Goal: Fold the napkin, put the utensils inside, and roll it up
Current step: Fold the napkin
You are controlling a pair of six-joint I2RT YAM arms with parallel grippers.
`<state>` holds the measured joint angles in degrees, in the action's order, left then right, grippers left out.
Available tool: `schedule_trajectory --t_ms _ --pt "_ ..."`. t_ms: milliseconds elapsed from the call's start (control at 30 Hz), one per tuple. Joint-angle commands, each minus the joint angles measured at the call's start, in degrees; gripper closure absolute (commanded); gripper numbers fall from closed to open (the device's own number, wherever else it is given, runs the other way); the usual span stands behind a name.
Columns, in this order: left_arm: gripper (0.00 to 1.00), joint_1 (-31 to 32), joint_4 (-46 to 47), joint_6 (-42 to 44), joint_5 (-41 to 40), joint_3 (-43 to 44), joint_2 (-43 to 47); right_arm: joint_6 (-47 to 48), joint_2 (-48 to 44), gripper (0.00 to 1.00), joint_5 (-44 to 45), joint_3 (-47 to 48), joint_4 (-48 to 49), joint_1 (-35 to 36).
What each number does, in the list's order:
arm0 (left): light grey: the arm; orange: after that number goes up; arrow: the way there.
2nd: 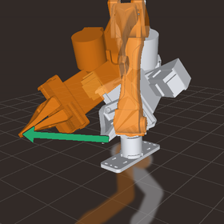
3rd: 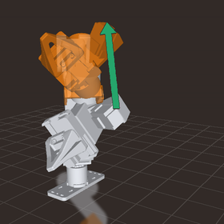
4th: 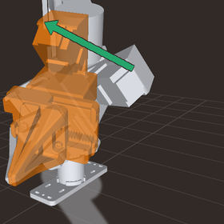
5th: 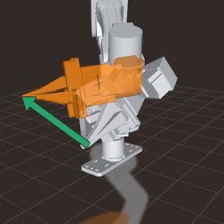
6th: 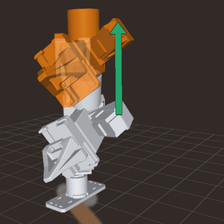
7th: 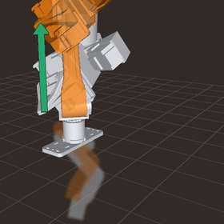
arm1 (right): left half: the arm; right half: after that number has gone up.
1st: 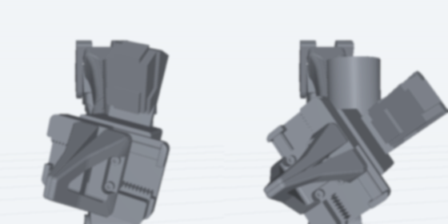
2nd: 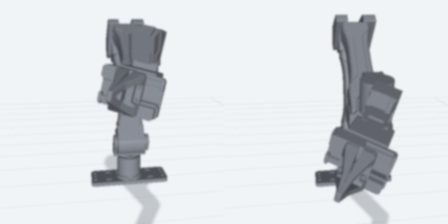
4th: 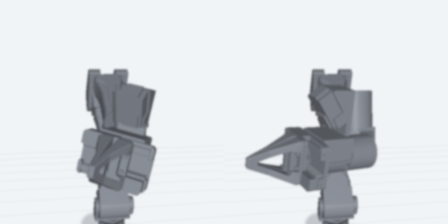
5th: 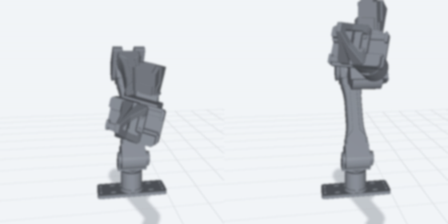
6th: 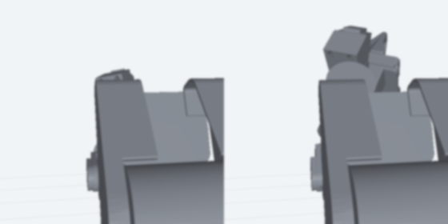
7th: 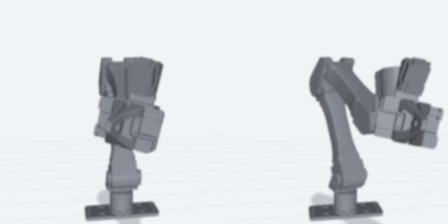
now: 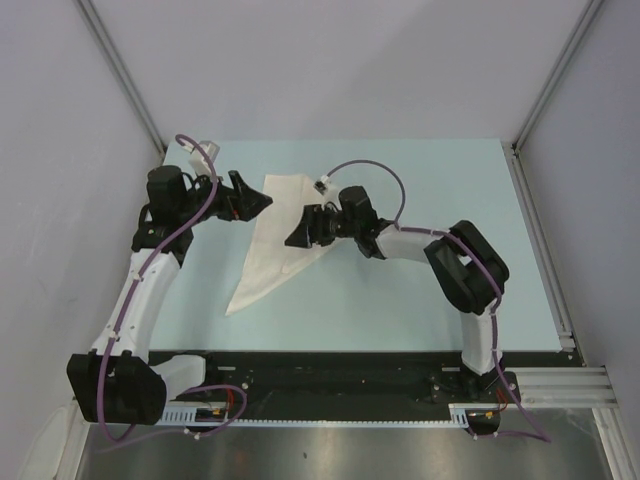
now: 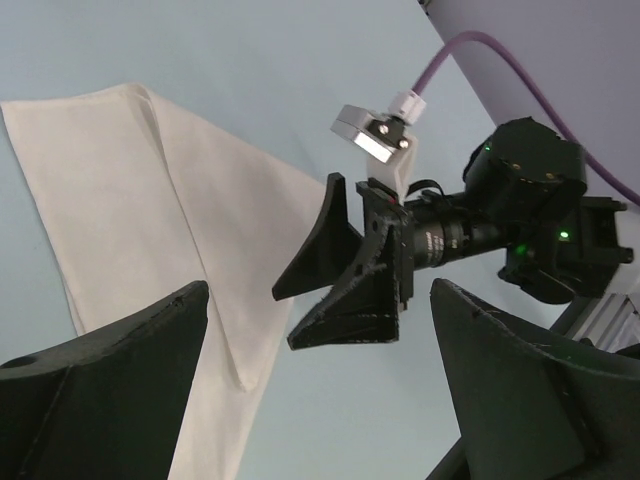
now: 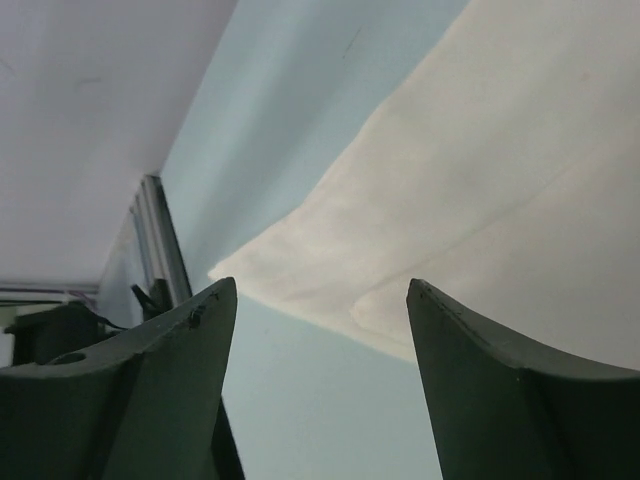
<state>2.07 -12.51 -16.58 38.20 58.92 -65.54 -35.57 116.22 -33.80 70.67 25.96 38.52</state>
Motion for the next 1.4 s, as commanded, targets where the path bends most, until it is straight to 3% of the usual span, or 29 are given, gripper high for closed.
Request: schedule_trajectory --t_ms 0,167,300,367,467,600,900,1167,1300,1367 --pt "0.04 -0.57 1.79 -0.82 1.35 -0.20 1.64 16.83 -8.72 0.26 5.58 -1.94 -10.21 3.91" --pt "0.04 -0.66 1.44 -0.91 -1.18 -0.12 2.78 31.66 -13.56 0.25 16.55 -6.68 -11.02 12.09" --pt "0.04 -1.89 -2.93 -0.21 -13.12 0.85 4.80 39.94 -13.40 0.26 29.29 -8.97 -6.28 20.96" --pt "0.03 -6.43 -4.53 -0.64 -17.00 1.29 5.24 42.42 -11.56 0.25 36.67 -8.98 -3.11 25.71" --pt "0.02 -13.19 -2.53 -4.07 -14.66 -0.72 5.95 46.63 -8.05 0.25 43.89 -8.63 1.19 30.97" --pt "0.02 -17.71 1.26 -7.24 -7.79 -2.14 5.51 53.23 -2.87 0.26 53.64 -7.14 7.17 36.79" --pt "0.02 -19.82 1.09 -6.89 -6.82 -2.05 6.21 65.88 6.73 0.25 58.58 -2.47 14.20 41.28" --pt "0.02 -20.87 2.14 -7.94 -4.89 -2.49 5.95 70.20 12.18 0.26 55.26 2.53 13.78 40.05" --pt "0.02 -21.40 2.76 -8.56 -3.39 -2.75 5.77 69.94 14.29 0.32 51.74 5.69 11.84 39.00" --pt "0.02 -21.66 3.11 -8.82 -3.04 -2.84 5.77 70.73 14.73 0.40 51.38 5.88 11.92 38.73"
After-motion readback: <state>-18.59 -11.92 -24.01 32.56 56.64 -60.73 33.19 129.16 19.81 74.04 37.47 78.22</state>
